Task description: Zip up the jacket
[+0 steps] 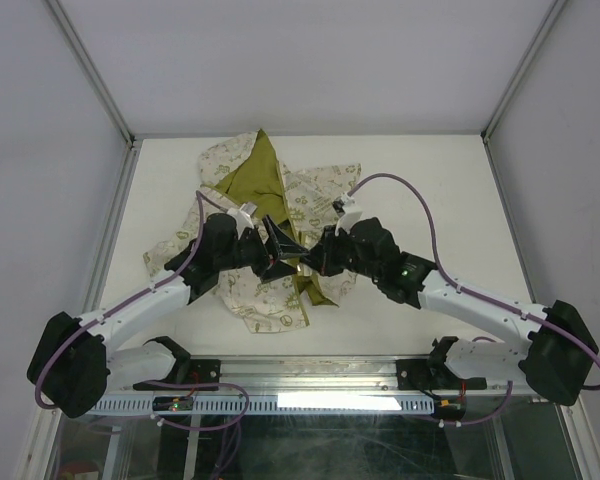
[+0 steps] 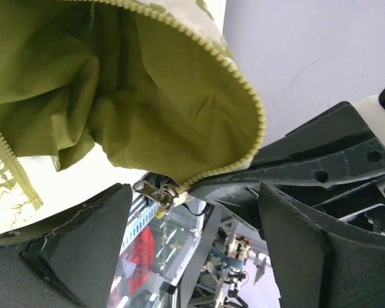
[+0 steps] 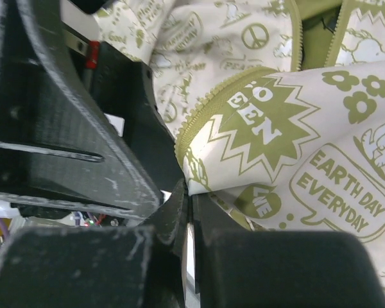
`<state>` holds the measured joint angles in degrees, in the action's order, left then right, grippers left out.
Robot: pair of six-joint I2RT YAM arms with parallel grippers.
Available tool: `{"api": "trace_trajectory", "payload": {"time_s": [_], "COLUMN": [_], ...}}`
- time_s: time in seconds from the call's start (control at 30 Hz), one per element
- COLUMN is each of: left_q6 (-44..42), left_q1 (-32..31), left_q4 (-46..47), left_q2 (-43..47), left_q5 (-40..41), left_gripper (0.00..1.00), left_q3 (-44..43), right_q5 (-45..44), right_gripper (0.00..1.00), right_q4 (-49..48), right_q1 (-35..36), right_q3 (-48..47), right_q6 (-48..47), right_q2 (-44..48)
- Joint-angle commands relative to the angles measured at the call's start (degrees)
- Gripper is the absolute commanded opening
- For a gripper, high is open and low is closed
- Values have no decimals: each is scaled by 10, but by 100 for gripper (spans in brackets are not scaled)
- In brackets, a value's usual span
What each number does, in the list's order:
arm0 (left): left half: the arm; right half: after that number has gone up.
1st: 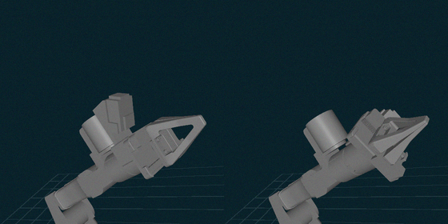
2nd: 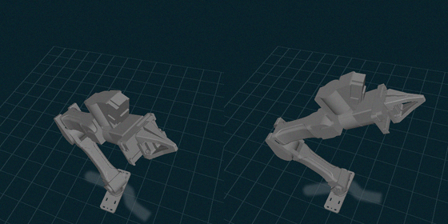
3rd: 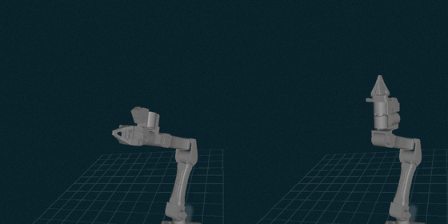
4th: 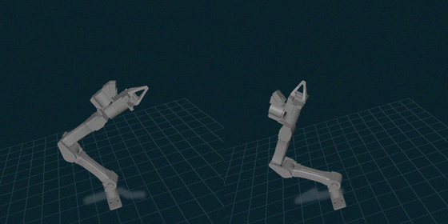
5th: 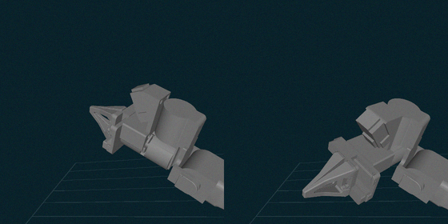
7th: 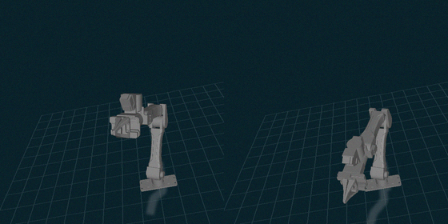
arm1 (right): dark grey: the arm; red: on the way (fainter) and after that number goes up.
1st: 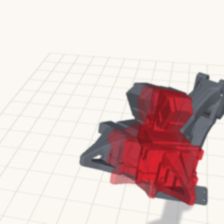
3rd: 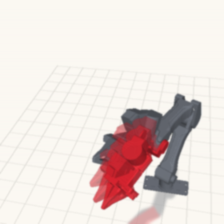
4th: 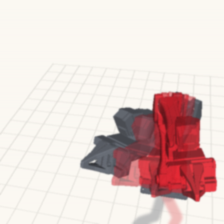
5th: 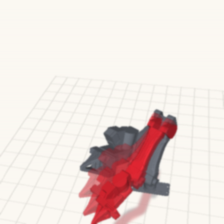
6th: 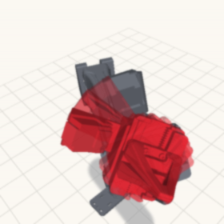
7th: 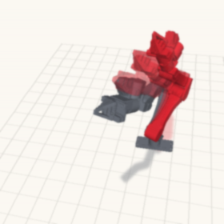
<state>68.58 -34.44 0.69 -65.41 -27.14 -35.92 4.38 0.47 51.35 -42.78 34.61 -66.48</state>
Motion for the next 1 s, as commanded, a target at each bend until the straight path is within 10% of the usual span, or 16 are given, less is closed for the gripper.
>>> {"api": "trace_trajectory", "payload": {"time_s": [0.0, 0.97], "left_q6": [85, 253], "left_q1": [1, 1], "left_q4": [44, 262], "left_q2": [18, 80], "left_q5": [1, 83], "left_gripper": [81, 56], "left_q3": [11, 145], "right_q5": [5, 28], "right_gripper": [0, 0], "right_q4": [-64, -63], "right_q1": [1, 1], "right_q3": [-35, -16], "right_q6": [20, 60], "right_q2": [2, 4]}}
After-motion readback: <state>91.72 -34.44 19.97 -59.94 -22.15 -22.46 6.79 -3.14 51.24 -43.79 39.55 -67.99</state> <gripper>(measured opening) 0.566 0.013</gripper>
